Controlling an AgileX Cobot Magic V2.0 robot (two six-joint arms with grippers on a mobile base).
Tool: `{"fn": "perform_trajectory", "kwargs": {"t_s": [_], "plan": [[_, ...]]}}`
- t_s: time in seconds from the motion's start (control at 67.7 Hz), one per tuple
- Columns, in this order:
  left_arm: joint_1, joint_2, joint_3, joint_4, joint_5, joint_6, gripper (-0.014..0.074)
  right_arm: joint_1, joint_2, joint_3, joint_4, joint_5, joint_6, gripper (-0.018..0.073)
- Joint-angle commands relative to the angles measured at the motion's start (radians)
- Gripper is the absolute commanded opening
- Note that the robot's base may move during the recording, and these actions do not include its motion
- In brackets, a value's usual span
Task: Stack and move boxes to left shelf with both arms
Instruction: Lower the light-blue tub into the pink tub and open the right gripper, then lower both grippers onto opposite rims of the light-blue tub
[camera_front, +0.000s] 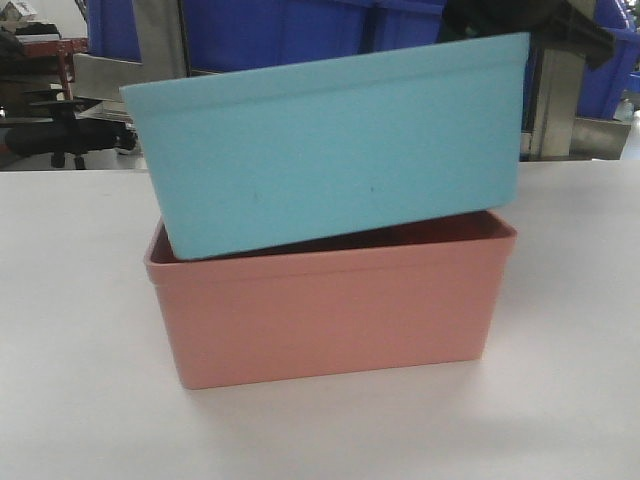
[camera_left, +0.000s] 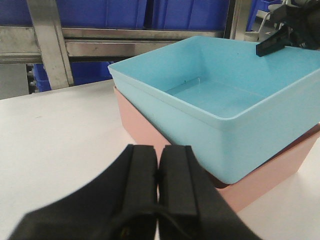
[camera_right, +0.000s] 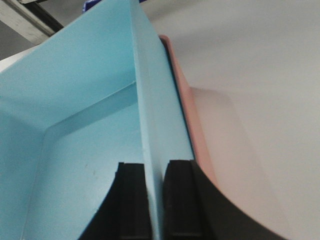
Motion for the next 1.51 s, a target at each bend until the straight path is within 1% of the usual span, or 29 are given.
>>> {"fn": "perform_trajectory", "kwargs": {"t_s": [0.0, 0.074, 0.236, 0.34, 0.429, 0.562, 0.635, 0.709, 0.754, 0.798, 0.857, 0.872, 0.946, 0.99, 1.034, 1.064, 1.167, 1.256, 1.33, 1.374, 1.419, 1.493], "plan": [[-0.009, 0.006, -0.029, -0.006, -0.088, -0.001, -0.0009, 0.006, -0.051, 0.025, 0.040, -0.213, 0.033, 0.0039], [-0.009, 0.006, -0.029, -0.006, -0.088, -0.001, -0.0009, 0.006, -0.051, 0.083, 0.062, -0.289, 0.033, 0.0039], [-0.009, 0.006, -0.029, -0.006, -0.088, -0.001, -0.0009, 0.006, -0.049, 0.164, 0.058, -0.451, 0.024, 0.0039], [-0.009, 0.006, -0.029, -0.006, -0.088, -0.001, -0.0009, 0.006, -0.047, 0.180, 0.057, -0.521, -0.023, 0.0039], [-0.009, 0.006, -0.029, -0.006, -0.088, -0.001, -0.0008, 0.006, -0.047, 0.180, 0.057, -0.536, -0.051, 0.0039], [-0.009, 0.006, -0.029, -0.006, -0.088, -0.001, -0.0009, 0.006, -0.047, 0.180, 0.043, -0.492, -0.059, 0.0039], [-0.009, 0.006, -0.029, -0.006, -0.086, -0.001, -0.0009, 0.006, -0.047, 0.180, 0.019, -0.483, -0.060, 0.0039], [-0.009, 0.006, -0.029, -0.006, -0.084, -0.001, -0.0008, 0.006, -0.049, 0.180, -0.026, -0.475, -0.060, 0.0044], [-0.009, 0.006, -0.029, -0.006, -0.084, -0.001, -0.0008, 0.006, -0.050, 0.180, -0.056, -0.473, -0.060, 0.0070], [-0.009, 0.006, -0.029, -0.006, -0.084, -0.001, -0.0008, 0.006, -0.051, 0.180, -0.079, -0.471, -0.060, 0.0131], [-0.009, 0.006, -0.029, -0.006, -0.083, -0.001, -0.0004, 0.006, -0.051, 0.180, -0.102, -0.463, -0.060, 0.0254], [-0.009, 0.006, -0.029, -0.006, -0.083, -0.001, -0.0001, 0.006, -0.051, 0.180, -0.106, -0.458, -0.060, 0.0303], [-0.009, 0.006, -0.029, -0.006, -0.083, -0.001, 0.0023, 0.006, -0.054, 0.180, -0.110, -0.428, -0.060, 0.0487], [-0.009, 0.006, -0.029, -0.008, -0.083, -0.001, 0.0052, 0.006, -0.059, 0.180, -0.113, -0.401, -0.060, 0.0564], [-0.009, 0.006, -0.031, -0.008, -0.083, -0.003, 0.0093, 0.005, -0.068, 0.180, -0.128, -0.373, -0.060, 0.0610], [-0.009, 0.006, -0.033, -0.018, -0.083, -0.003, 0.0131, 0.005, -0.074, 0.180, -0.141, -0.355, -0.060, 0.0614], [-0.009, 0.013, -0.054, -0.062, -0.080, -0.003, 0.0284, 0.005, -0.119, 0.173, -0.234, -0.292, -0.060, 0.0604], [-0.009, 0.051, -0.095, -0.094, -0.057, -0.003, 0.0395, 0.005, -0.161, 0.138, -0.303, -0.172, -0.060, 0.0604], [-0.009, 0.112, -0.139, -0.114, -0.013, -0.003, 0.0445, 0.005, -0.182, 0.096, -0.339, -0.054, -0.060, 0.0604], [-0.009, 0.151, -0.173, -0.125, 0.019, -0.003, 0.0456, 0.005, -0.189, 0.058, -0.359, 0.040, -0.062, 0.0604], [-0.009, 0.200, -0.209, -0.146, 0.049, -0.003, 0.0464, 0.005, -0.190, 0.028, -0.371, 0.106, -0.074, 0.0604], [-0.009, 0.293, -0.279, -0.193, 0.099, -0.007, 0.0463, 0.005, -0.190, -0.027, -0.373, 0.209, -0.139, 0.0604]]}}
